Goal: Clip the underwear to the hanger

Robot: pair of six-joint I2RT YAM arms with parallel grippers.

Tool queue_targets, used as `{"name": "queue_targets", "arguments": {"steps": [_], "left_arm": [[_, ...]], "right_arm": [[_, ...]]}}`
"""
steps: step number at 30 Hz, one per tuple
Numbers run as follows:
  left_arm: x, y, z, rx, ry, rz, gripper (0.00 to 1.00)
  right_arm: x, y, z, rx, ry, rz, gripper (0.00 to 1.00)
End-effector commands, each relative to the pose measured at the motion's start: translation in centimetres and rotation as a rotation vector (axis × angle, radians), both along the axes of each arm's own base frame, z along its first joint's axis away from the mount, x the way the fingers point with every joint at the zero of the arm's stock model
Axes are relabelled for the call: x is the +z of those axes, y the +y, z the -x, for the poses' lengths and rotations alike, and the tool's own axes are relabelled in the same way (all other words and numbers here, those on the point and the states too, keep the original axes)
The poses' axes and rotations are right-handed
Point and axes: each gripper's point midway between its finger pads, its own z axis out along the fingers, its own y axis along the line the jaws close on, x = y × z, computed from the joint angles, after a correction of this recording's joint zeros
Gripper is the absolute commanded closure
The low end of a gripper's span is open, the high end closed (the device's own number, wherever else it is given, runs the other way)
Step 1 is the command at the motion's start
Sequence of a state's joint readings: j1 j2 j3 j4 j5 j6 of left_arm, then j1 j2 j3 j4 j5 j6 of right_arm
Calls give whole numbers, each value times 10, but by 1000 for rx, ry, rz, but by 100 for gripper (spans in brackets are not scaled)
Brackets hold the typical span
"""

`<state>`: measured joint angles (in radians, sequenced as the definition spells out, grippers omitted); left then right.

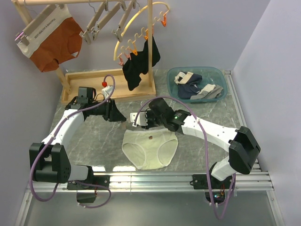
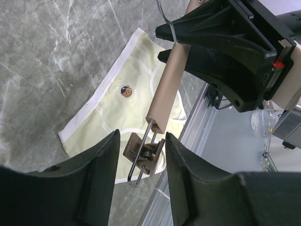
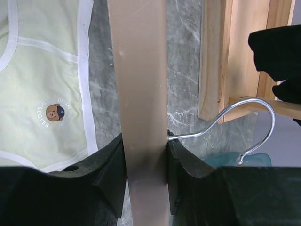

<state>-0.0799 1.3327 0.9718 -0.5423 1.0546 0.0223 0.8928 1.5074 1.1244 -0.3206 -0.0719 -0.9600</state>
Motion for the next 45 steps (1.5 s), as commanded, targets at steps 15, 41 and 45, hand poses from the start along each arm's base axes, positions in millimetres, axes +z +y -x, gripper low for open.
{"name": "queue_targets", "arguments": {"steps": [15, 41, 45], "left_arm": [[12, -5, 0, -34, -35, 38, 86], [9, -9, -23, -9, -42, 75, 100], [9, -8, -20, -20, -54, 67, 100]], "right_arm": [[31, 12, -2, 18, -63, -81, 100], [2, 11, -6, -63, -2, -75, 46], [-6, 17, 5, -35, 74, -119, 39]]}}
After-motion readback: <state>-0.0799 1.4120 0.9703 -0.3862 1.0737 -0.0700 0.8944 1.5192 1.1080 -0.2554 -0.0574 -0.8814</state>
